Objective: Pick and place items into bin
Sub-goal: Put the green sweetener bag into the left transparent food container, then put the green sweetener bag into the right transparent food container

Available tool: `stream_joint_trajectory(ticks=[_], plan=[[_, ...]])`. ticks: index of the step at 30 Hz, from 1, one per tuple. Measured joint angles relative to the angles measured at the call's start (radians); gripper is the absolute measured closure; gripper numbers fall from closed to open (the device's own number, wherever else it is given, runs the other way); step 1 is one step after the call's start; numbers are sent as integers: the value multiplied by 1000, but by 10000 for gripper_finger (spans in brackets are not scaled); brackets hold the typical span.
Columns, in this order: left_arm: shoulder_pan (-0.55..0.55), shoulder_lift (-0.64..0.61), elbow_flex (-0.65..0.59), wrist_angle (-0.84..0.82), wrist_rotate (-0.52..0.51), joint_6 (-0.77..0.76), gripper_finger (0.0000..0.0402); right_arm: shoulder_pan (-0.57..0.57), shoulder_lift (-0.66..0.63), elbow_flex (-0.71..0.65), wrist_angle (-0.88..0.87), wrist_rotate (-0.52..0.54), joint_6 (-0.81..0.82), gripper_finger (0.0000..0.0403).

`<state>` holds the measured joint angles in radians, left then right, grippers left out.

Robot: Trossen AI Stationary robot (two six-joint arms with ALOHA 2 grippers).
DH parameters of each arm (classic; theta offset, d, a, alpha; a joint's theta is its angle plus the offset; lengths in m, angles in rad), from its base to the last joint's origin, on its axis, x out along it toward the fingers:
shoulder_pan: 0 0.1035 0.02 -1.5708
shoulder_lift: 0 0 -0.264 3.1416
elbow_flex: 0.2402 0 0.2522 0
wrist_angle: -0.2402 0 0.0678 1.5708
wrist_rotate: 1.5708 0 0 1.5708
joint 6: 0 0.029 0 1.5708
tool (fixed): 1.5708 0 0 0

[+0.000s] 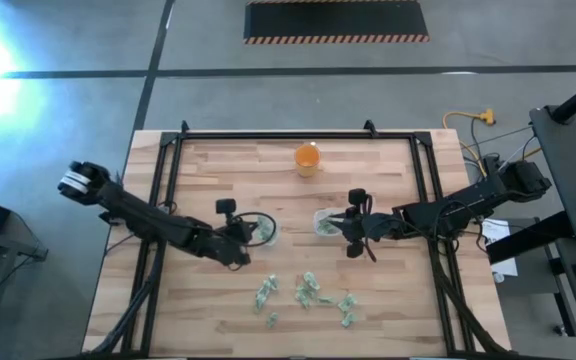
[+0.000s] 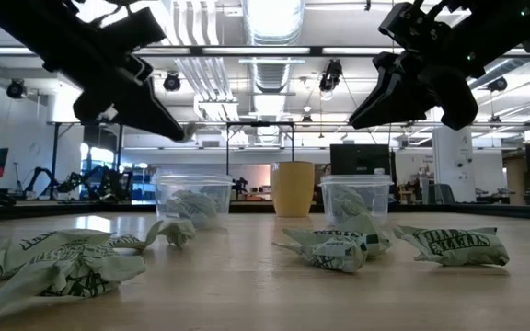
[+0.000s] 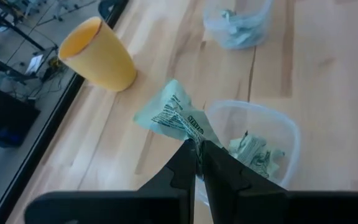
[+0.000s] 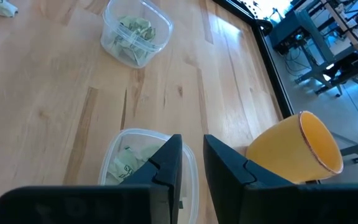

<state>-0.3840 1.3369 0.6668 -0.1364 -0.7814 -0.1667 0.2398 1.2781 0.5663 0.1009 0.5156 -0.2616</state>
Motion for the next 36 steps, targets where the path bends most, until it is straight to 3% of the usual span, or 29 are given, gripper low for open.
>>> stream_joint_trajectory(ticks=[9,21,36], plan=[[25,91,5,133,63,79,394,0,0,0,1,0,0,346],[38,124,21,129,74,123,389,0,0,0,0,0,0,346],[38,112,36,117,74,131,296,0,0,0,0,-5,3,346]])
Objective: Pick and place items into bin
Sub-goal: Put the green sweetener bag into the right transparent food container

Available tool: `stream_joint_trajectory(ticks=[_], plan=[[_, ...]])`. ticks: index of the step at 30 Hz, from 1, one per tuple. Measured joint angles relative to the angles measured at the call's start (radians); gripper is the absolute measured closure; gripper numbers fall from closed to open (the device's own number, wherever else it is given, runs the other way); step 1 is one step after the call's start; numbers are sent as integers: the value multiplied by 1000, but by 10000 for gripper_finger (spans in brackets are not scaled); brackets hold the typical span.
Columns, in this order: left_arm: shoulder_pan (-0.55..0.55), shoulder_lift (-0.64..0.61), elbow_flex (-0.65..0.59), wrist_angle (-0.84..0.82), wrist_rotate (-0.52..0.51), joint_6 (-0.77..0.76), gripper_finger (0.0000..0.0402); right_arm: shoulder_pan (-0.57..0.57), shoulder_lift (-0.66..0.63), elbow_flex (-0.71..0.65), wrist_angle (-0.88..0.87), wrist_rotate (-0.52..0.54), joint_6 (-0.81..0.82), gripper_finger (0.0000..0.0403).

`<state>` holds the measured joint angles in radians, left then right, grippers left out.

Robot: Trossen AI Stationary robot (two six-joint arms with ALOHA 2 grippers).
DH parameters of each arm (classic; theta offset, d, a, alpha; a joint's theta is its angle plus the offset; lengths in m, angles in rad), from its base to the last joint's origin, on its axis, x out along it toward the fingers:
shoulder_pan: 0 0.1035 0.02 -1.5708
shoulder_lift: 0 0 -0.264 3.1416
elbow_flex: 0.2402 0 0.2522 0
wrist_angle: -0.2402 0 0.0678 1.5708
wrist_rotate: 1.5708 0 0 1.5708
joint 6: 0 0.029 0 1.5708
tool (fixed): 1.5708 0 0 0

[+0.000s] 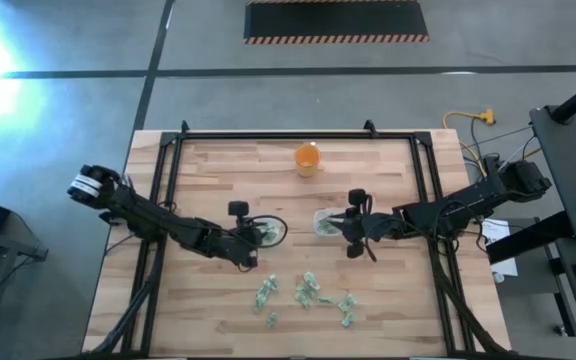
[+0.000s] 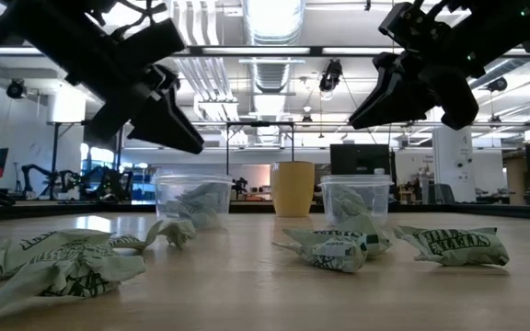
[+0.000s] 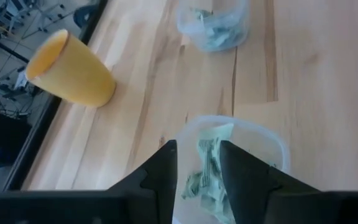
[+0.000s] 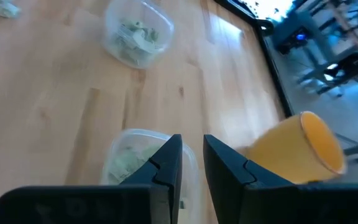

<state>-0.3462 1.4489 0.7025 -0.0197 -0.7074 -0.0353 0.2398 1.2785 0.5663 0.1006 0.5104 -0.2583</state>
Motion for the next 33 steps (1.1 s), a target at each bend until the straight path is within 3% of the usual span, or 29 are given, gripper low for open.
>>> stream_joint_trajectory(ticks=[4,10,13,21,33], plan=[[0,-23,18,1,0,42,295,0,0,0,3,-121,20,346],[-1,-44,35,2,-1,77,295,0,0,1,44,-488,91,346],[-1,-45,36,2,0,78,295,11,12,2,111,-587,150,346],[-2,-45,34,2,0,77,295,76,150,3,321,-590,124,324],[-2,-45,32,0,0,75,295,122,358,64,381,-596,249,269]])
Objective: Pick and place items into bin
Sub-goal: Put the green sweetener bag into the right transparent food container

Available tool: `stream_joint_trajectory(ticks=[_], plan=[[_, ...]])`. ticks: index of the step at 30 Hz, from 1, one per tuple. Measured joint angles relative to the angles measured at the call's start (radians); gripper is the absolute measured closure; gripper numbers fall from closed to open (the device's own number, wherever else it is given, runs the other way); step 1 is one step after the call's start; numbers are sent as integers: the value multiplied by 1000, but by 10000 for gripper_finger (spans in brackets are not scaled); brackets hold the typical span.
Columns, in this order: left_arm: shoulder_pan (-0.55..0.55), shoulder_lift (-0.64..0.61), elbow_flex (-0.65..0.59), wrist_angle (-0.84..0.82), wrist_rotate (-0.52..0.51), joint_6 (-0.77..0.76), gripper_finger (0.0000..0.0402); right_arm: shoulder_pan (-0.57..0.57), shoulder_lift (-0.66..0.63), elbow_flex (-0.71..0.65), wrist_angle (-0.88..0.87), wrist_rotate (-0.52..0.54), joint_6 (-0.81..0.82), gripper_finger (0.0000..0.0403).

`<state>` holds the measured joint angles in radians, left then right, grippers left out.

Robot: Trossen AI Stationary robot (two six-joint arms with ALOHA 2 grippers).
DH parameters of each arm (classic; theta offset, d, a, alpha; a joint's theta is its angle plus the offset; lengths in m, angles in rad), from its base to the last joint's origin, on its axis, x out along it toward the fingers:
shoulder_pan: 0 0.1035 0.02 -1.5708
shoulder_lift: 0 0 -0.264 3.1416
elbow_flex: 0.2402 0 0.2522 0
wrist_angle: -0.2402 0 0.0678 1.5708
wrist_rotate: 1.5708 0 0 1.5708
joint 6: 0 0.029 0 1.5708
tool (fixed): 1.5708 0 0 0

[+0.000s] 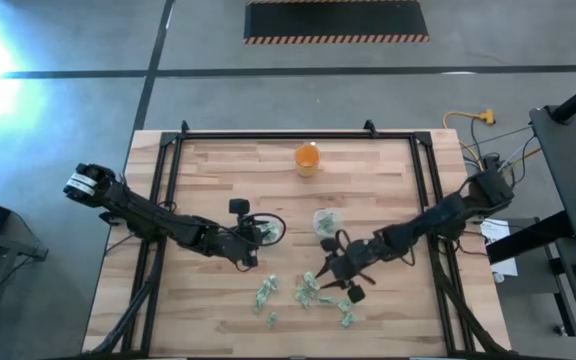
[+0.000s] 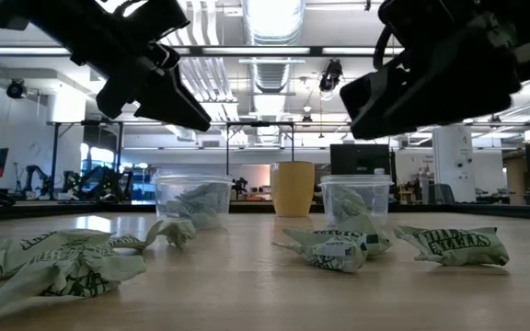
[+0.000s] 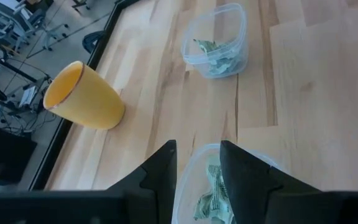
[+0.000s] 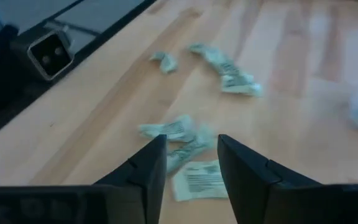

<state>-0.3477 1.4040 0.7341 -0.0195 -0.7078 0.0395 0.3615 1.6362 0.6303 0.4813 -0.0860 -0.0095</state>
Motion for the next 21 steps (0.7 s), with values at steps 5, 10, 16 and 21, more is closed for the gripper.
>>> stream_joint_trajectory(ticks=[5,10,16,21], plan=[[0,0,0,-6,0,-2,295,19,85,55,-19,-2,-33,264],[0,0,0,-6,0,-6,294,18,121,74,-37,8,-7,270],[0,0,1,-5,0,-6,294,18,148,76,-30,10,7,279],[0,0,0,-6,0,-6,294,18,168,87,-25,10,7,278]])
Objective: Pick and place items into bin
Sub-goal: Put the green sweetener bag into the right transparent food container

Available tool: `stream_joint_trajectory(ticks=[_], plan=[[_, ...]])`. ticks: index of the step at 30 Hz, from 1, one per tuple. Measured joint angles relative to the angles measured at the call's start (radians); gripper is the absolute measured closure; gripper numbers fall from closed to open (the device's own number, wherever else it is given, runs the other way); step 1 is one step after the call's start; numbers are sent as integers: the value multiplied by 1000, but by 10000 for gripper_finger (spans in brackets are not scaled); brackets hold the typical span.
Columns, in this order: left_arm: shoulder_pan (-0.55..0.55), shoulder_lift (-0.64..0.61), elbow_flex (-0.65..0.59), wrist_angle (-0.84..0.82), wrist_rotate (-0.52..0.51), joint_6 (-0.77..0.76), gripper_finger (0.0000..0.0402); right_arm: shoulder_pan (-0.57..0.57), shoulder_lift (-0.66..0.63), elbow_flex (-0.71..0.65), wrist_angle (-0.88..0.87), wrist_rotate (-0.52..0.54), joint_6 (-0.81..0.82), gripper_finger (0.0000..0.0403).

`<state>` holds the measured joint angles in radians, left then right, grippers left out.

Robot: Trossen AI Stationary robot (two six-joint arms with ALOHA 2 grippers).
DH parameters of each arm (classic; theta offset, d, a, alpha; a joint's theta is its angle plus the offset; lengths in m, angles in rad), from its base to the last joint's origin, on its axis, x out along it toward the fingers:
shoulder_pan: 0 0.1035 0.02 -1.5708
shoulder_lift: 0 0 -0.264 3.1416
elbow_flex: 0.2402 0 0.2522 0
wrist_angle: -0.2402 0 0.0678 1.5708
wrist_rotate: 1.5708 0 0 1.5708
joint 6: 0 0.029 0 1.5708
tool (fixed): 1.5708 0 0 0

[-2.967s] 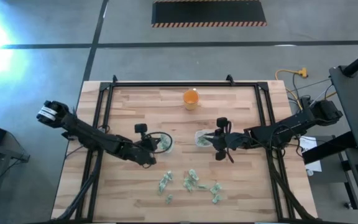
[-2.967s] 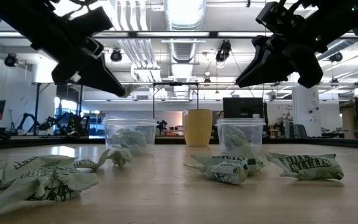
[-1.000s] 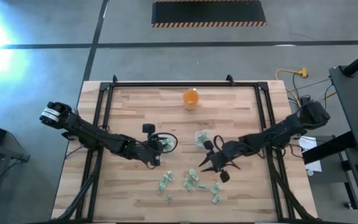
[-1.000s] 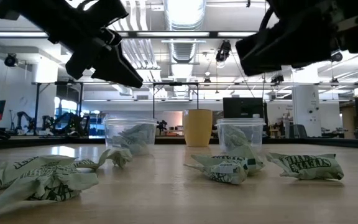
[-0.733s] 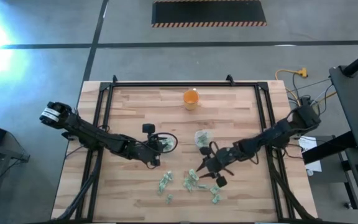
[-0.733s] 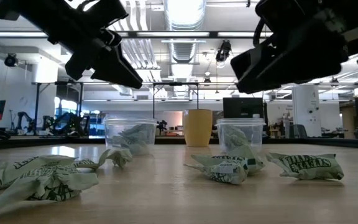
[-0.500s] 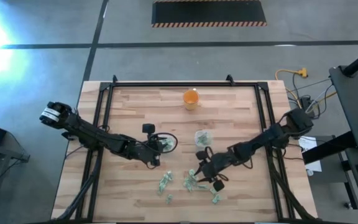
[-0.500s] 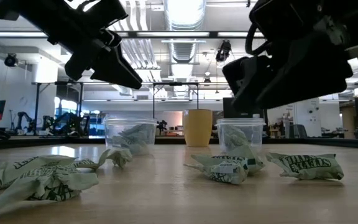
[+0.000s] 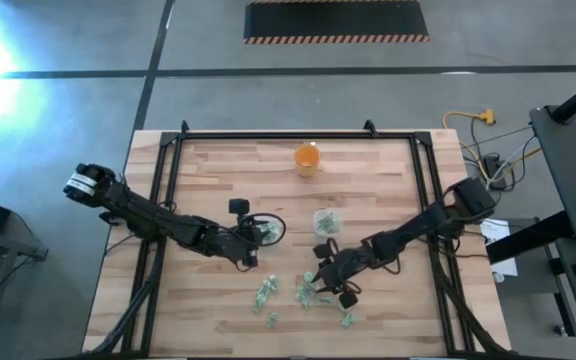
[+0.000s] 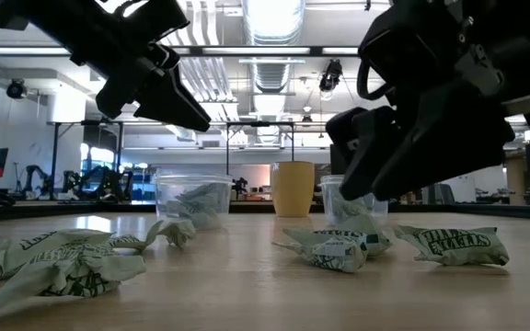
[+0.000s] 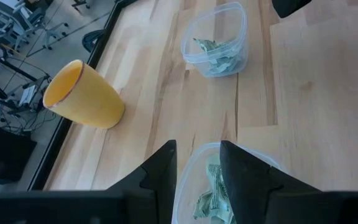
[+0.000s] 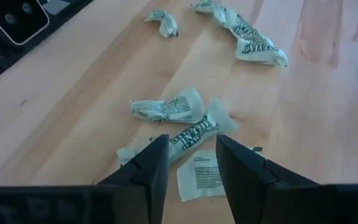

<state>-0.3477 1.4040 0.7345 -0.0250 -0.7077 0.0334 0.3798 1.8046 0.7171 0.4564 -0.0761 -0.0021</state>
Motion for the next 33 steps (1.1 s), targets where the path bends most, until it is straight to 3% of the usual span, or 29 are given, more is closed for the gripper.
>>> stream_joint_trajectory(ticks=[15,29,33], plan=[[0,0,0,-1,0,0,294,0,56,25,-13,37,-7,294],[0,0,0,-5,0,0,294,0,56,23,-61,84,-51,384],[0,0,0,-6,0,0,294,0,55,22,-64,105,-53,394]])
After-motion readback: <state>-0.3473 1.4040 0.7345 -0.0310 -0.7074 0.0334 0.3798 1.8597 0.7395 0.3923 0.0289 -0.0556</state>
